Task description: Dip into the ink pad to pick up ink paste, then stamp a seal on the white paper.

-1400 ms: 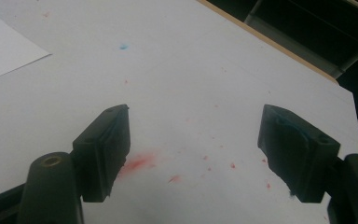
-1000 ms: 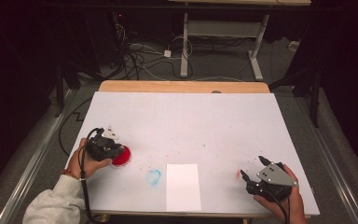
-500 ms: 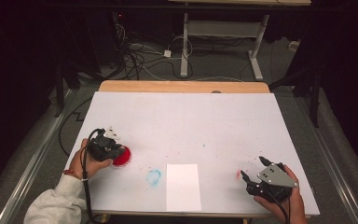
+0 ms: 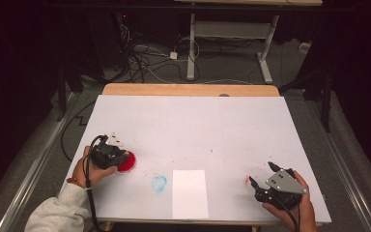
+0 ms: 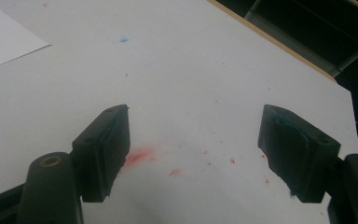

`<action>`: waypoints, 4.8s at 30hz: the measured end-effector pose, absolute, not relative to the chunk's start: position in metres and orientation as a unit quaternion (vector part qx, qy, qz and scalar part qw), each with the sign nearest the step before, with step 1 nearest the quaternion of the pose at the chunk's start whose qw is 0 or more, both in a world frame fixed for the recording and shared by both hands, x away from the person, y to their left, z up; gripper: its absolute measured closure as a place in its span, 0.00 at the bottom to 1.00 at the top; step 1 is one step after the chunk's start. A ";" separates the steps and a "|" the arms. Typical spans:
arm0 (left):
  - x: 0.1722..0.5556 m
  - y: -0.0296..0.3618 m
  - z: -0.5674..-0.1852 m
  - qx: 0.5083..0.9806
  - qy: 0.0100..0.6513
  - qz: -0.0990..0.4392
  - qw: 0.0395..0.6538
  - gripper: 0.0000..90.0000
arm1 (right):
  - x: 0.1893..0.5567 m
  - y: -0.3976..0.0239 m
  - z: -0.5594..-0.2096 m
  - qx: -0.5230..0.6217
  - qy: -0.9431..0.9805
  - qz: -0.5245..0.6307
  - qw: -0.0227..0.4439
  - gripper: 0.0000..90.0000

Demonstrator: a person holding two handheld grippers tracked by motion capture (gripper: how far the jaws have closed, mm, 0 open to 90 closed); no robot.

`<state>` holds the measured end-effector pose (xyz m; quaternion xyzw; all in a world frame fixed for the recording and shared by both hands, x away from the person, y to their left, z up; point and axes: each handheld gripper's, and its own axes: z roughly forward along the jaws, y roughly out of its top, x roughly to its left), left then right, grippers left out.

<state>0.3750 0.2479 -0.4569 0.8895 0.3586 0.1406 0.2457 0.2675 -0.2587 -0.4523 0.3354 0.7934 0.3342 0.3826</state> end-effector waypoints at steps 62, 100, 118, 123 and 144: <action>0.338 0.255 -0.402 0.875 0.315 0.192 0.312 0.82 | 0.266 -0.259 -0.451 0.335 0.792 0.331 0.388 0.29; 0.369 0.255 -0.458 0.894 0.343 0.112 0.266 0.82 | 0.266 -0.258 -0.452 0.332 0.795 0.328 0.388 0.29; 0.367 0.256 -0.461 0.889 0.347 0.114 0.275 0.82 | 0.276 -0.252 -0.453 0.329 0.798 0.331 0.382 0.29; 0.368 0.256 -0.461 0.890 0.347 0.115 0.273 0.82 | 0.277 -0.253 -0.453 0.332 0.797 0.331 0.381 0.29; 0.363 0.258 -0.449 0.880 0.354 0.128 0.291 0.82 | 0.274 -0.254 -0.452 0.330 0.796 0.333 0.383 0.29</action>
